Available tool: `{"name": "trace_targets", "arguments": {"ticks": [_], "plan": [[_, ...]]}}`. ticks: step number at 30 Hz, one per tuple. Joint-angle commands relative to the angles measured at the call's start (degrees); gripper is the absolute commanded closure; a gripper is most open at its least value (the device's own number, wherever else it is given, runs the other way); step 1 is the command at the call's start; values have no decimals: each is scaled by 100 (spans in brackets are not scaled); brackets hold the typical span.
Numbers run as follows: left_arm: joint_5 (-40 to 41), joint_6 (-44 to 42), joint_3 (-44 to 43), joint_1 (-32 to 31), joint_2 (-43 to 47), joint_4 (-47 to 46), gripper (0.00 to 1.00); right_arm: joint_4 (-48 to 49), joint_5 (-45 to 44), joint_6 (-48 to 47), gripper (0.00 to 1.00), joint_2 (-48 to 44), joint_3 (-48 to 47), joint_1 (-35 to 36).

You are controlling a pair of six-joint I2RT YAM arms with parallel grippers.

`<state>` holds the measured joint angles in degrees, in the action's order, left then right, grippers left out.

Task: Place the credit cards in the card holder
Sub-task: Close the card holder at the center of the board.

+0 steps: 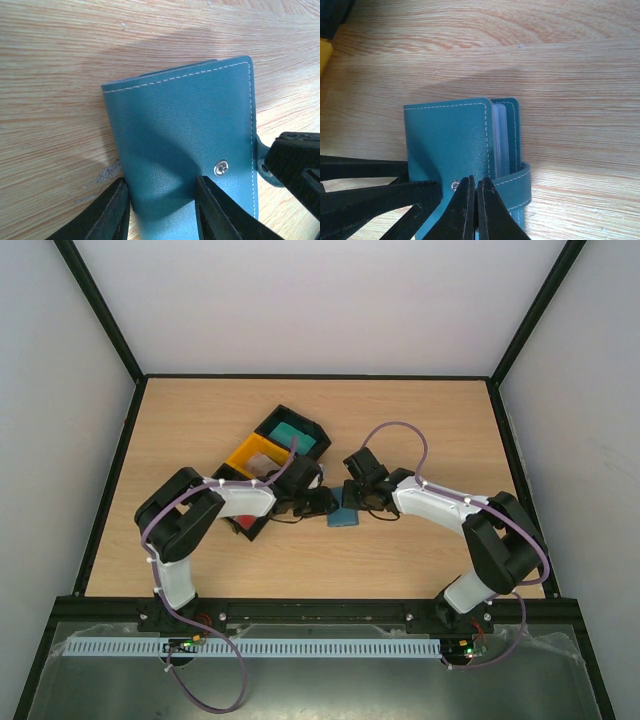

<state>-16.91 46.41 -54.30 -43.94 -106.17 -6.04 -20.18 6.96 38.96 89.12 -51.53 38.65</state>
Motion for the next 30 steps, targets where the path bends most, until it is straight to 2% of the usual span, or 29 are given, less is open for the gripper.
{"name": "trace_targets", "arguments": {"ticks": [1,6,17,30], "plan": [[256,-47,95,19,-302,233,64,133,151,-104,98,-49,29,28],[405,-71,87,17,-398,343,71,232,217,-48,98,-10,58,26],[323,-71,139,17,-362,310,70,201,-117,70,98,302,55,27],[199,-114,157,28,-309,235,72,358,94,44,98,508,-22,28]]}}
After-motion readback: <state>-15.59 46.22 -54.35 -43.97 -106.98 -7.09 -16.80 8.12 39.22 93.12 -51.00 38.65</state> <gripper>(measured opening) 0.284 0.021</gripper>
